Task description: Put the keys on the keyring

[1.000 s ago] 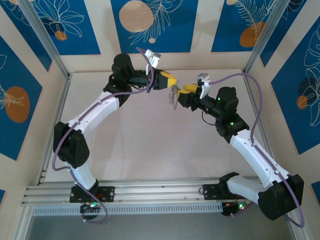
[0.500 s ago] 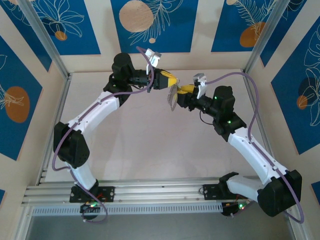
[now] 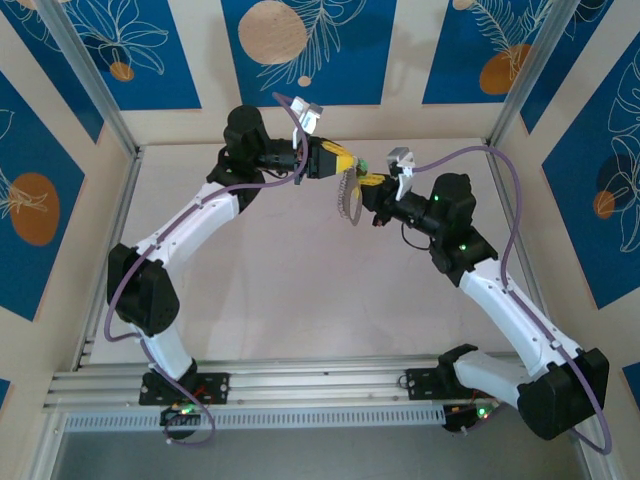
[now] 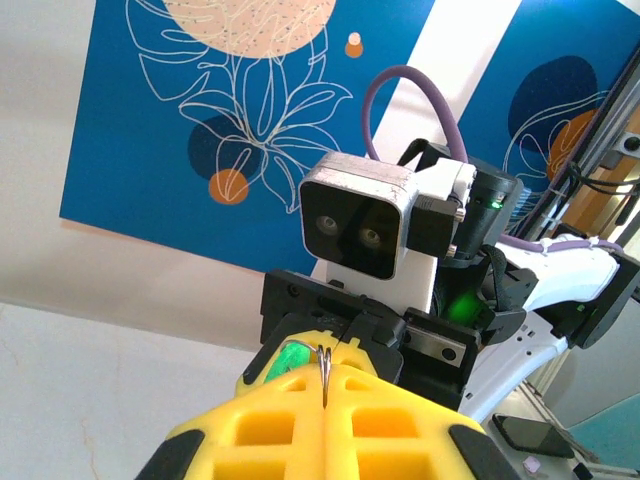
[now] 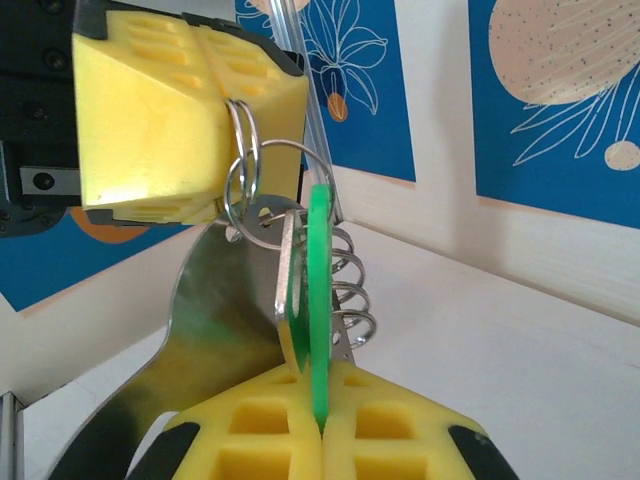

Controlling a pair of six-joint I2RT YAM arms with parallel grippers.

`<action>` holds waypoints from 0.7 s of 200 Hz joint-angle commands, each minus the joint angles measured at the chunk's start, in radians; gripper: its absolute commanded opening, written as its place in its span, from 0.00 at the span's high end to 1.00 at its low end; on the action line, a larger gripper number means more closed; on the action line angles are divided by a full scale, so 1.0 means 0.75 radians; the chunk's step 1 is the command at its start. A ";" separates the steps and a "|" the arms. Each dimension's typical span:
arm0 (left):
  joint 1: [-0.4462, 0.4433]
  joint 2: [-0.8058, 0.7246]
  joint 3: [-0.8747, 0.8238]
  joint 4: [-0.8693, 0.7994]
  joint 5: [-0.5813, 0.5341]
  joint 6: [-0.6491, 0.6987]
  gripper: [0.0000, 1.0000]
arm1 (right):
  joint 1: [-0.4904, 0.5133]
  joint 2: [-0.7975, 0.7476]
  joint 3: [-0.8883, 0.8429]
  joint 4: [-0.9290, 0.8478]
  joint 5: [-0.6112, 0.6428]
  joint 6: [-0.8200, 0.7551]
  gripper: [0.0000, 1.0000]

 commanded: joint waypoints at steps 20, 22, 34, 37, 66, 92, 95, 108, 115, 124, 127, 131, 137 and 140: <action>-0.018 0.002 0.044 0.008 0.001 0.024 1.00 | -0.018 -0.044 0.023 -0.034 -0.006 -0.036 1.00; -0.018 0.001 0.045 0.008 0.000 0.027 1.00 | -0.018 -0.044 0.025 -0.038 -0.004 -0.037 1.00; -0.018 0.001 0.042 0.002 -0.002 0.034 1.00 | -0.026 -0.050 0.030 -0.057 0.010 -0.045 1.00; -0.018 0.001 0.043 -0.001 -0.005 0.036 1.00 | -0.027 -0.053 0.032 -0.063 0.014 -0.047 1.00; -0.017 0.001 0.042 -0.018 -0.004 0.050 1.00 | -0.047 -0.064 0.061 -0.121 0.041 -0.073 1.00; -0.018 0.003 0.039 -0.019 -0.005 0.051 1.00 | -0.062 -0.062 0.093 -0.148 0.033 -0.083 1.00; -0.018 0.003 0.038 -0.019 -0.006 0.050 1.00 | -0.064 -0.061 0.098 -0.153 0.032 -0.083 1.00; -0.019 0.003 0.037 -0.017 -0.006 0.050 1.00 | -0.066 -0.052 0.124 -0.164 0.018 -0.089 1.00; -0.020 0.004 0.035 -0.016 -0.006 0.051 1.00 | -0.066 -0.042 0.142 -0.174 0.007 -0.092 1.00; -0.021 0.003 0.033 -0.014 -0.008 0.051 1.00 | -0.067 -0.027 0.167 -0.186 -0.008 -0.094 1.00; -0.021 0.004 0.033 -0.014 -0.008 0.052 1.00 | -0.065 -0.020 0.175 -0.192 -0.014 -0.094 1.00; -0.023 0.004 0.033 -0.012 -0.007 0.051 1.00 | -0.063 -0.014 0.185 -0.195 -0.020 -0.094 1.00; -0.023 0.003 0.033 -0.012 -0.007 0.051 1.00 | -0.058 -0.002 0.197 -0.202 -0.026 -0.097 1.00; -0.023 0.003 0.033 -0.012 -0.010 0.051 1.00 | -0.058 0.003 0.205 -0.204 -0.029 -0.098 1.00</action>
